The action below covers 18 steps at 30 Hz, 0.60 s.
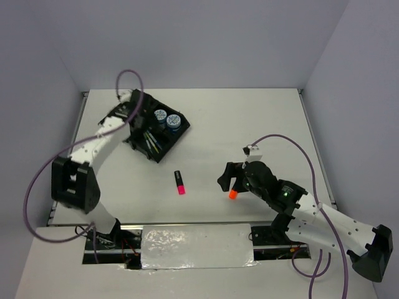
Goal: Sort the stationery into containers
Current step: Place the pen in the storage box, then pick up the pen from the center of the board.
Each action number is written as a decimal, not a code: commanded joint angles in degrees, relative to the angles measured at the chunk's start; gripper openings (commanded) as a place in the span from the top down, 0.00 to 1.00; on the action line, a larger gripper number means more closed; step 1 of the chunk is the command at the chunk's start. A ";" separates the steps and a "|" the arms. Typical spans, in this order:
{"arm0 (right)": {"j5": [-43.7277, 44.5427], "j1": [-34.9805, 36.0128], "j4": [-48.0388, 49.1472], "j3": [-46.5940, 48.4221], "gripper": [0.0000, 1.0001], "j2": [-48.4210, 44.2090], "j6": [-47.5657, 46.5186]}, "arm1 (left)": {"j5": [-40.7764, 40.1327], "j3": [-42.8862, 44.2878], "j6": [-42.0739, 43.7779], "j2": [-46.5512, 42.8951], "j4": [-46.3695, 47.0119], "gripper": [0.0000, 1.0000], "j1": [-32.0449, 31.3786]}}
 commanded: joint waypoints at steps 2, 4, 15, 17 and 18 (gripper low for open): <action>2.39 -0.34 -2.55 3.91 0.07 0.32 0.63 | -6.94 -13.29 -5.68 -14.62 -0.39 0.03 -19.52; 2.48 -0.34 -4.22 4.44 0.07 0.41 1.06 | -7.75 -19.46 -9.39 -17.28 1.71 0.04 -24.91; 8.89 -0.43 -14.33 5.06 0.04 -5.39 5.81 | -8.28 -22.54 -14.40 -5.61 2.24 0.07 -41.02; 8.98 -0.43 -14.95 4.62 0.04 -6.10 6.07 | -8.02 -23.33 -15.37 -4.47 2.95 0.09 -41.55; 9.07 -0.52 -15.65 4.53 0.04 -6.19 6.16 | -7.84 -24.21 -16.07 -4.20 3.48 0.10 -41.55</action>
